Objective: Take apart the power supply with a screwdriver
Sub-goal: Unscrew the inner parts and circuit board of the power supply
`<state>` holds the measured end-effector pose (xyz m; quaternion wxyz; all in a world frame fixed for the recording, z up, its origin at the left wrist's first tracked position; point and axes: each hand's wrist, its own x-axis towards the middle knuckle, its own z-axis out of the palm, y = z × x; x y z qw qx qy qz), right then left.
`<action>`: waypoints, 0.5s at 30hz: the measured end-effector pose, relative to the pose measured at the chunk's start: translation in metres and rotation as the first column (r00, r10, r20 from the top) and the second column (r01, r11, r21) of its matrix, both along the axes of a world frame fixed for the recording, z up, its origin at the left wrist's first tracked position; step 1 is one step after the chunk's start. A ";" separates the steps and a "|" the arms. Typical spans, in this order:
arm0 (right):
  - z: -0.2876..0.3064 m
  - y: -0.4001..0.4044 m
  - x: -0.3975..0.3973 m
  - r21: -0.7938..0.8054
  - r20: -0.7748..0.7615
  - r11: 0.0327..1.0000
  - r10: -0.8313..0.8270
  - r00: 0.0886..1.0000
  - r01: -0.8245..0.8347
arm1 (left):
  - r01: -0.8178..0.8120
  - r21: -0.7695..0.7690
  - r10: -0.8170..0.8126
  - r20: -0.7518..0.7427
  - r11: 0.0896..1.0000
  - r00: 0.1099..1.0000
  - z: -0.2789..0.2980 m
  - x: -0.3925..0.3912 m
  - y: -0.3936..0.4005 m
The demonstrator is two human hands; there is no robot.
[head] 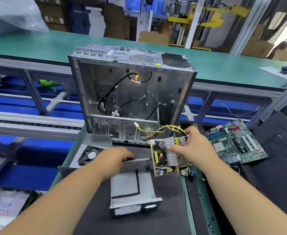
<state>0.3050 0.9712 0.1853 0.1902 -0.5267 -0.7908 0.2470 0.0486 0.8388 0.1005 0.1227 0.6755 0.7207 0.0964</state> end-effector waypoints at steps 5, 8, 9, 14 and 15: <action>-0.009 0.007 -0.001 -0.066 0.137 0.994 -0.072 0.988 0.082 | 0.066 0.011 -0.067 0.083 0.998 0.994 -0.001 -0.015 0.002; -0.013 0.011 -0.004 -0.104 0.202 0.984 -0.119 0.972 0.142 | 0.093 -0.022 -0.089 0.157 0.995 0.984 0.000 -0.021 0.004; -0.014 0.011 -0.006 -0.118 0.218 0.981 -0.126 0.968 0.154 | 0.099 -0.039 -0.089 0.193 0.994 0.977 0.000 -0.022 0.005; -0.006 0.009 -0.017 -0.139 0.247 0.981 -0.099 0.964 0.136 | 0.071 -0.011 -0.062 0.370 0.997 0.927 0.012 -0.020 0.015; -0.002 0.008 -0.019 -0.139 0.246 0.983 -0.084 0.966 0.120 | 0.014 0.045 -0.031 0.406 0.999 0.913 0.016 -0.017 0.019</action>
